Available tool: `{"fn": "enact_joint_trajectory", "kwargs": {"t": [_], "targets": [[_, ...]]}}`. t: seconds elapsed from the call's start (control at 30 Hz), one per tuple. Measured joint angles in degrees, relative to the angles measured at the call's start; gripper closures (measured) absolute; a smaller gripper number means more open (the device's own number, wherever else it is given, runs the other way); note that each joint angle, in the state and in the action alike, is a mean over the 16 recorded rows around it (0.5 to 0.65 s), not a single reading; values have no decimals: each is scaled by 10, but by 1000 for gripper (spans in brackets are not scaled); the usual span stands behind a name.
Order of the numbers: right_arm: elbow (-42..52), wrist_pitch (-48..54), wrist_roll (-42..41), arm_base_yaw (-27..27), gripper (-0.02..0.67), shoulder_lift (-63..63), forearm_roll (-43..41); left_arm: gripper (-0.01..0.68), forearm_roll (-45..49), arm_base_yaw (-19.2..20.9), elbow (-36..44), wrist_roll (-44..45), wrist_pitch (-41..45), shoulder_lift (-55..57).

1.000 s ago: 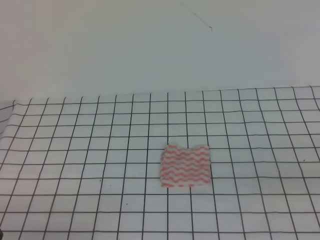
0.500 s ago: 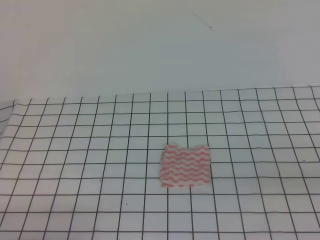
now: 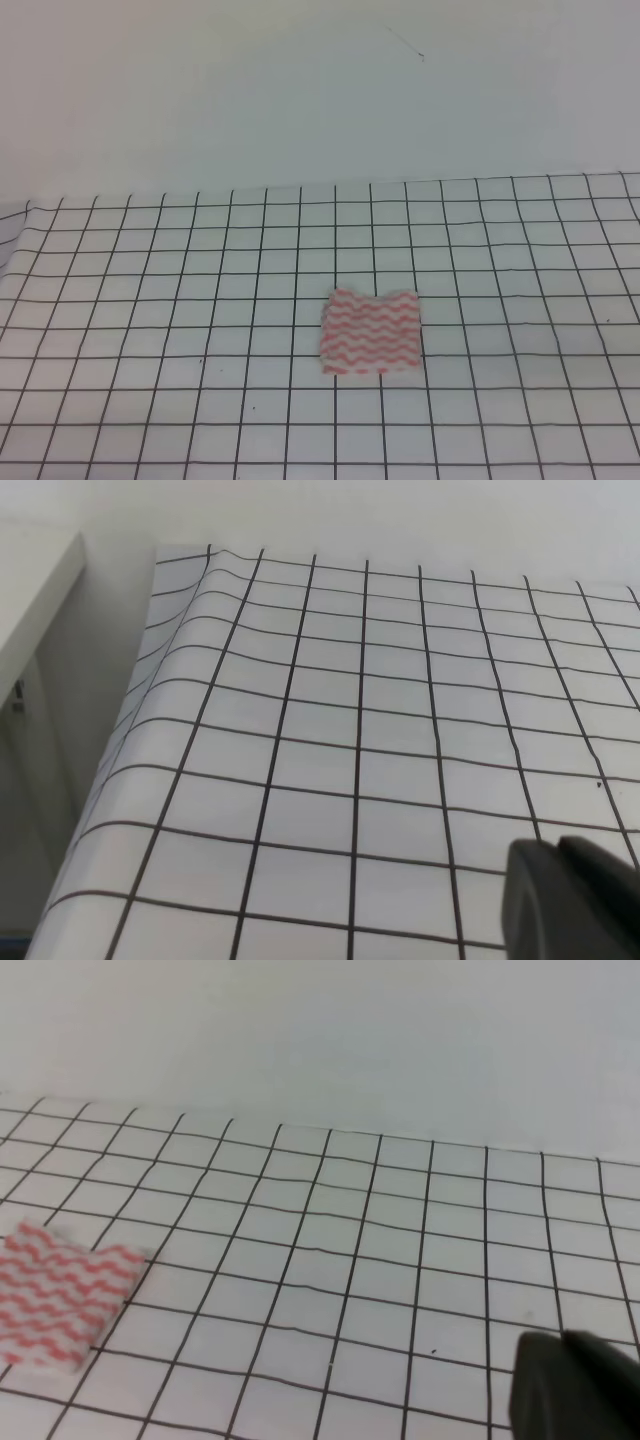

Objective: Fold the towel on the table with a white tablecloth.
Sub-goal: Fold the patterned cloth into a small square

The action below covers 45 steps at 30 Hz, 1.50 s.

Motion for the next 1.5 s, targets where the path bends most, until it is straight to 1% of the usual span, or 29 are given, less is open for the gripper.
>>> {"fn": "enact_joint_trajectory", "kwargs": {"t": [0.23, 0.4, 0.57, 0.77, 1.03, 1.2, 1.5], "targets": [[9, 39, -10, -23, 650, -64, -1, 676, 0, 0, 2, -1, 0, 0], [41, 66, -19, -49, 650, -131, -4, 676, 0, 0, 1, -3, 0, 0], [87, 74, -20, -84, 650, -195, -2, 676, 0, 0, 2, -4, 0, 1], [137, 64, -22, -137, 650, -240, 10, 676, 0, 0, 2, -5, 0, 1], [154, 79, -50, -193, 650, -260, 41, 676, 0, 0, 1, -5, 0, 1], [154, 92, -71, -205, 650, -260, 52, 676, 0, 0, 0, -5, 0, 1], [154, 101, -90, -206, 650, -260, 59, 676, 0, 0, -1, -5, 0, 1]]}}
